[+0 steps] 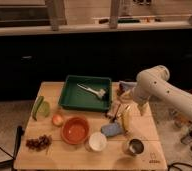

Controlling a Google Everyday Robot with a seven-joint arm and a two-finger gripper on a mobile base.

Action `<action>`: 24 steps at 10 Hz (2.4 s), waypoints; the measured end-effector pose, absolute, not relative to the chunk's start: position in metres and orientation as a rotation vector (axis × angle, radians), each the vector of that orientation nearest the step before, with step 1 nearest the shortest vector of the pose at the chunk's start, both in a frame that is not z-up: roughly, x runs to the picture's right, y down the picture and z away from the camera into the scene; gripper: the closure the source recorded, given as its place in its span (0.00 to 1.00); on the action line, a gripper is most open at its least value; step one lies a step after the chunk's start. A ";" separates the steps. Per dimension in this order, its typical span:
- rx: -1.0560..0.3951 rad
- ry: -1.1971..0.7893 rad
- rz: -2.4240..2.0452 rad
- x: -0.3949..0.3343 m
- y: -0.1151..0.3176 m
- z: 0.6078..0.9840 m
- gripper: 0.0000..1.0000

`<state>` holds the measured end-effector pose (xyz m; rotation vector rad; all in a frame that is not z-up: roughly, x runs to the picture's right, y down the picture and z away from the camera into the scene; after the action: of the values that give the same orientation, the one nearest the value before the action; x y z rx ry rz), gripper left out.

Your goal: Place banana in red bowl

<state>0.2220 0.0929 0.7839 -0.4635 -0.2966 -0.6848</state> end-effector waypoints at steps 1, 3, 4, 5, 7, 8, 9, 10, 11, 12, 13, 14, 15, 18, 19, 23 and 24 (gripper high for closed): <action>-0.467 -0.295 -0.697 0.225 0.092 0.786 0.20; -0.478 -0.313 -0.729 0.220 0.092 0.790 0.20; -0.493 -0.327 -0.746 0.219 0.098 0.797 0.20; -0.505 -0.337 -0.758 0.219 0.105 0.805 0.20; -0.533 -0.361 -0.772 0.219 0.119 0.820 0.20; -0.549 -0.379 -0.771 0.220 0.129 0.828 0.20; -0.559 -0.388 -0.767 0.222 0.135 0.831 0.20; -0.567 -0.396 -0.764 0.223 0.141 0.834 0.20; -0.572 -0.407 -0.757 0.224 0.146 0.836 0.20; -0.577 -0.413 -0.746 0.229 0.153 0.835 0.20; -0.581 -0.419 -0.743 0.231 0.157 0.835 0.20; -0.585 -0.430 -0.743 0.230 0.162 0.837 0.20; -0.600 -0.442 -0.745 0.228 0.169 0.839 0.20; -0.637 -0.473 -0.747 0.224 0.186 0.848 0.20; -0.642 -0.479 -0.746 0.224 0.188 0.849 0.20; -0.653 -0.511 -0.737 0.224 0.195 0.855 0.51; -0.652 -0.524 -0.732 0.224 0.196 0.857 0.61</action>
<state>0.2239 0.1963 0.8569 -0.6520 -0.5242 -0.7320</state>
